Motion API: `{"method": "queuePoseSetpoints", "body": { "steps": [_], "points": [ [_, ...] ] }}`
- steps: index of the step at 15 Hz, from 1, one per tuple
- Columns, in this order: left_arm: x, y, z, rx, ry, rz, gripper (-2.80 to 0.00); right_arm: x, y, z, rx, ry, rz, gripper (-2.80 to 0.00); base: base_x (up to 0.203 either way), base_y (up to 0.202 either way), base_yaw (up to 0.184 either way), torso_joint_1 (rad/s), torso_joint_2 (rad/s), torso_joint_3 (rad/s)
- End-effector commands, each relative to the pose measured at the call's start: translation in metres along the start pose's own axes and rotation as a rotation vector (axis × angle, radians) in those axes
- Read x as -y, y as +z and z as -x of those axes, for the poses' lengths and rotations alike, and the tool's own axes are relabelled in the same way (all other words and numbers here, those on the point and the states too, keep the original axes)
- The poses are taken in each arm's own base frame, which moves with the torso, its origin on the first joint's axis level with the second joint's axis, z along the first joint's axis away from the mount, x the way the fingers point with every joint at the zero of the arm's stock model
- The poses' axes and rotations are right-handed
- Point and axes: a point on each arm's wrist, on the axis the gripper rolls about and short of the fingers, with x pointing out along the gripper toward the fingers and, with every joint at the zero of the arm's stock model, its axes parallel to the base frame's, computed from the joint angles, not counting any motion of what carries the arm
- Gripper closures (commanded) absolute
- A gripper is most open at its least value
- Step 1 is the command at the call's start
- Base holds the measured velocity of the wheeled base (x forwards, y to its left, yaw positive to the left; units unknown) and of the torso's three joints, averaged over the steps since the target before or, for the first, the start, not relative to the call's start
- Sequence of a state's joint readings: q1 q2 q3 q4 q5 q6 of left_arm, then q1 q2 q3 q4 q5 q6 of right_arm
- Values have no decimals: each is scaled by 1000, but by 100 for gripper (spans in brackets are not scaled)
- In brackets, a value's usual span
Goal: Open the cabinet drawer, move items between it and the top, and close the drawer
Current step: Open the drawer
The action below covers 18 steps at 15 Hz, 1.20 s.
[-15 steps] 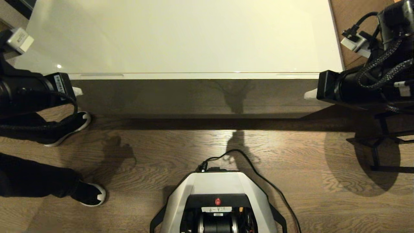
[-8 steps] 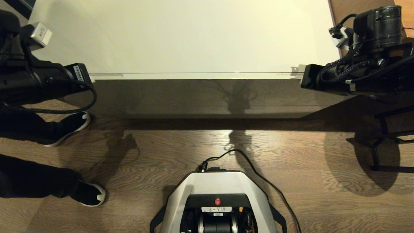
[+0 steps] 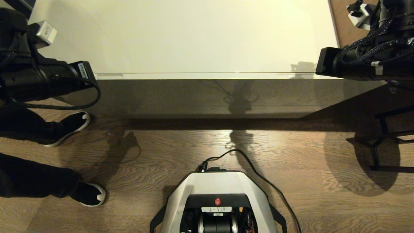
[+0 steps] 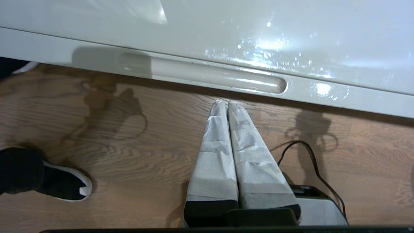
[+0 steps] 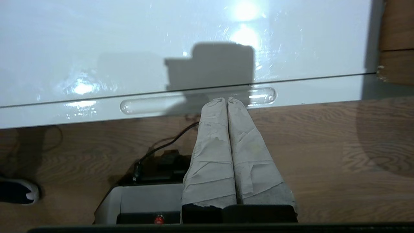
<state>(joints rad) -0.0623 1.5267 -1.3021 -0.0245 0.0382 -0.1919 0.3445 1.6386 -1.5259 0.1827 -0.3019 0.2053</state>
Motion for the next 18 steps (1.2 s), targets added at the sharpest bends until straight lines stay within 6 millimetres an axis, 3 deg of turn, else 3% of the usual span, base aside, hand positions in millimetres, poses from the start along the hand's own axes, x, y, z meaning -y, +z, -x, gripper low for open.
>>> {"method": "queuePoseSetpoints", "body": {
  "steps": [1, 5, 7, 12, 18],
  "points": [
    [-1, -5, -8, -19, 7, 1, 0, -1, -4, -5, -16, -4, 2, 0, 0, 0, 0, 0, 0, 0],
    [0, -6, -24, 16, -4, 5, 0, -4, -21, -34, -48, -20, 3, 0, 0, 0, 0, 0, 0, 0],
    [1, 0, -30, 63, -15, 6, 0, -5, -22, -39, 1, -8, -7, 0, 0, 0, 0, 0, 0, 0],
    [4, 14, -23, 108, -30, 2, 0, -2, -23, -45, 13, -11, -11, 0, 0, 0, 0, 0, 0, 0],
    [0, -7, -33, 35, -14, 1, 0, 1, -27, -47, 1, -21, -15, 0, 0, 0, 0, 0, 0, 0]
  ]
}}
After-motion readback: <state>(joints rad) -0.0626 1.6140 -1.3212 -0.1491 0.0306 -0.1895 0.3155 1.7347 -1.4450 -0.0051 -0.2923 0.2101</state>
